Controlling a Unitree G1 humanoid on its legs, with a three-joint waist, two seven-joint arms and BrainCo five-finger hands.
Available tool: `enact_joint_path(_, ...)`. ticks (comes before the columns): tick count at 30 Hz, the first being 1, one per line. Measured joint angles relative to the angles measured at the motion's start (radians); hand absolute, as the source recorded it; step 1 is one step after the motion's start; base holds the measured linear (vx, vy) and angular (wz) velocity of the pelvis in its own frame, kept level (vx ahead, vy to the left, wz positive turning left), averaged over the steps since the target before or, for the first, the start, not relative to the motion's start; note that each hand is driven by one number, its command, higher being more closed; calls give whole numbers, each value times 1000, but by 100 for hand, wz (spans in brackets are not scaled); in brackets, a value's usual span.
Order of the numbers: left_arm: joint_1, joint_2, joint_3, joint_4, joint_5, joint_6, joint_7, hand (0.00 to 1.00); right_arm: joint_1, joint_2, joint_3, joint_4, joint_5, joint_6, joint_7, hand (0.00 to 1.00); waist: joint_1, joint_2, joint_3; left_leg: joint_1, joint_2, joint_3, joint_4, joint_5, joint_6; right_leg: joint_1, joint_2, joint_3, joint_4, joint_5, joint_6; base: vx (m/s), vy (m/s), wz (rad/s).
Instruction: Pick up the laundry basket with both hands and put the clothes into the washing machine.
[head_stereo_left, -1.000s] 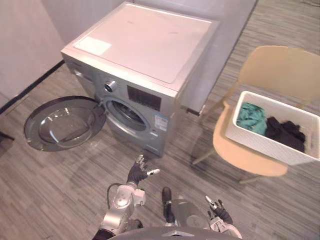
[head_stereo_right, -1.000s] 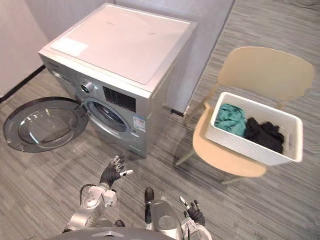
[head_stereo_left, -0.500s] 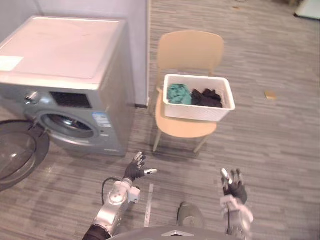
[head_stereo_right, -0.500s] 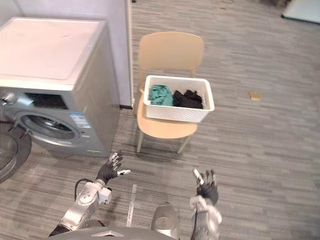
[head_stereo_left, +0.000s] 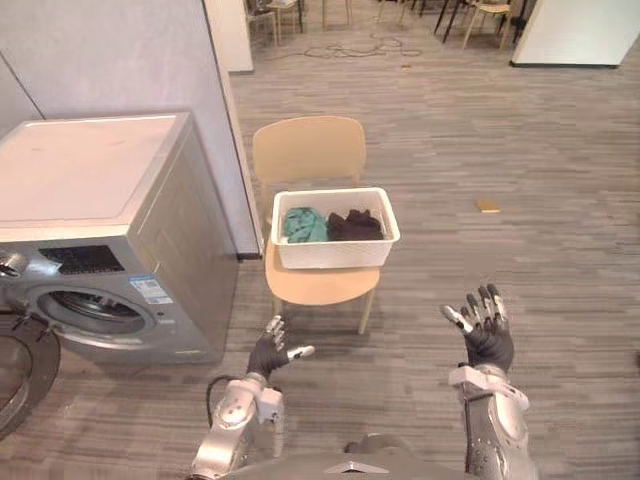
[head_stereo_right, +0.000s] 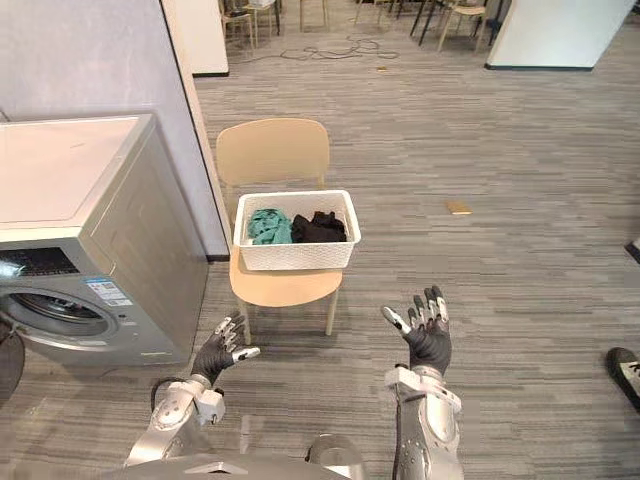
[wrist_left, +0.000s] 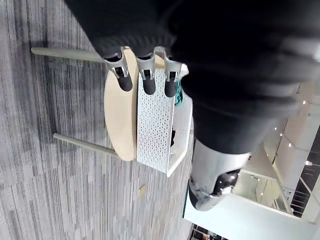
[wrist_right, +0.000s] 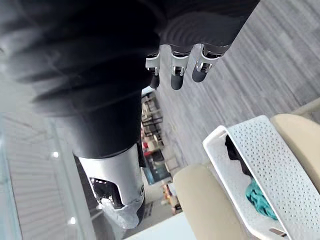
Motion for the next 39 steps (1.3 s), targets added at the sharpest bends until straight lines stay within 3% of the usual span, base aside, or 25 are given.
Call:
enact_joint_path(2,-10,0,-4,0,0,0,2,0,-39,-2,14,4,-49,4,-10,0,5,0,0,-30,-82,-25,-181,1,-27,6,-22,-3,-1,-11,18,107,100,-11)
enact_joint_path(3,-18,-2,-11,1,1,-1,4,0,-62,-3,24,13,-71,4,-27,0,8,7,-2,-38,-126,-67,-310,61,-46,5,-30,1,0,-23,38,144,164,-11)
enact_joint_path(4,-24,-10,-23,9,1,0,10,0,-83,3,33,39,-71,7,-46,0,13,-3,-5,-26,-173,-77,-363,96,-43,15,-46,23,-8,-26,57,184,177,-1)
enact_joint_path(6,-43,-16,-30,9,1,-1,10,0,-99,-1,40,53,-71,7,-61,0,7,-11,-12,-18,-220,-76,-402,97,-45,12,-74,33,-16,-27,69,207,179,26)
enact_joint_path(9,-54,-24,-31,8,1,3,11,0,-152,-3,48,127,-76,11,-72,0,26,-26,-7,-14,-268,-84,-355,29,20,25,-124,39,18,-52,144,219,209,17)
enact_joint_path(11,-45,-26,-30,9,2,3,12,0,-153,2,49,184,-110,13,-72,0,36,-63,-22,20,-336,-72,-344,-22,50,-80,-209,87,346,-141,215,244,144,19)
enact_joint_path(13,-34,-8,-32,10,2,6,13,0,-153,16,49,233,-119,31,-73,0,37,-82,-19,66,-371,-57,-344,-44,56,-226,-248,151,777,-109,313,252,90,12)
enact_joint_path(14,-20,0,-33,10,2,9,16,0,-153,25,49,261,-138,39,-74,0,36,-84,-21,97,-382,-57,-349,-50,72,-276,-252,143,926,-84,311,238,54,4)
enact_joint_path(15,-17,3,-33,10,3,13,19,0,-152,26,47,266,-146,44,-76,0,34,-82,-22,119,-389,-61,-351,-54,83,-297,-264,116,979,-78,284,289,47,1)
enact_joint_path(16,-18,3,-33,10,19,17,24,0,-153,24,45,266,-148,45,-83,0,32,-84,-23,135,-400,-66,-357,-51,103,-316,-281,78,988,-83,226,278,31,9)
enact_joint_path(18,-29,4,-42,10,43,18,29,0,-152,24,15,266,-149,49,-88,0,14,-79,-25,146,-405,-114,-382,-45,112,-326,-296,2,891,-124,141,265,2,43)
enact_joint_path(20,-43,5,-54,14,43,18,28,0,-151,22,-23,262,-149,50,-95,0,0,-79,-25,152,-403,-159,-396,-37,107,-325,-293,-14,747,-154,120,195,-82,64)
enact_joint_path(22,-82,6,-77,57,48,18,29,0,-152,12,-76,252,-166,50,-119,0,-3,-70,-26,156,-376,-201,-400,-26,79,-327,-256,77,444,-150,128,191,-190,67)
enact_joint_path(23,-88,6,-78,68,48,17,29,0,-152,12,-87,252,-178,50,-122,0,-5,-67,-28,156,-365,-210,-398,-25,68,-326,-244,112,370,-130,136,166,-234,54)
enact_joint_path(24,-93,11,-77,79,48,16,32,0,-152,12,-98,252,-188,50,-132,0,-1,-68,-31,162,-346,-220,-393,-27,30,-314,-224,168,238,-40,147,193,-252,39)
enact_joint_path(25,-90,21,-78,90,48,15,33,0,-152,13,-104,251,-197,50,-139,0,6,-80,-37,173,-335,-236,-379,-40,-2,-292,-226,194,133,97,150,203,-282,34)
enact_joint_path(26,-84,31,-78,90,48,15,33,0,-152,16,-107,251,-208,51,-140,0,6,-92,-44,177,-332,-248,-365,-51,-20,-279,-228,203,104,180,152,212,-350,24)
enact_joint_path(27,-80,35,-74,102,48,15,33,0,-154,11,-111,253,-225,53,-145,0,6,-93,-47,182,-317,-262,-343,-74,-47,-256,-223,199,92,186,209,215,-431,20)
enact_joint_path(28,-63,7,-64,119,46,16,32,0,-160,-21,-120,253,-240,56,-154,0,11,-30,-64,177,-234,-286,-317,-99,-75,-217,-155,158,54,180,185,199,-408,15)
enact_joint_path(30,-55,-6,-63,116,40,15,30,0,-170,-30,-143,253,-258,58,-158,0,21,10,-79,170,-180,-303,-315,-103,-88,-197,-106,124,20,181,159,113,-244,14)
enact_joint_path(34,-49,-13,-58,116,19,17,24,0,-188,-23,-201,230,-262,65,-160,0,24,19,-70,163,-94,-376,-270,-80,-111,-132,-36,33,18,134,94,58,-220,43)
enact_joint_path(37,-47,-14,-60,114,18,24,22,0,-211,-30,-269,209,-265,66,-181,0,27,4,-39,109,-62,-403,-126,-24,-57,-65,-37,-27,17,113,79,15,-132,56)
enact_joint_path(39,-36,-13,-60,106,18,29,18,0,-234,-61,-327,213,-265,66,-205,0,32,-3,-34,92,-60,-407,-102,6,-60,-35,-51,-57,1,110,77,5,-59,60)
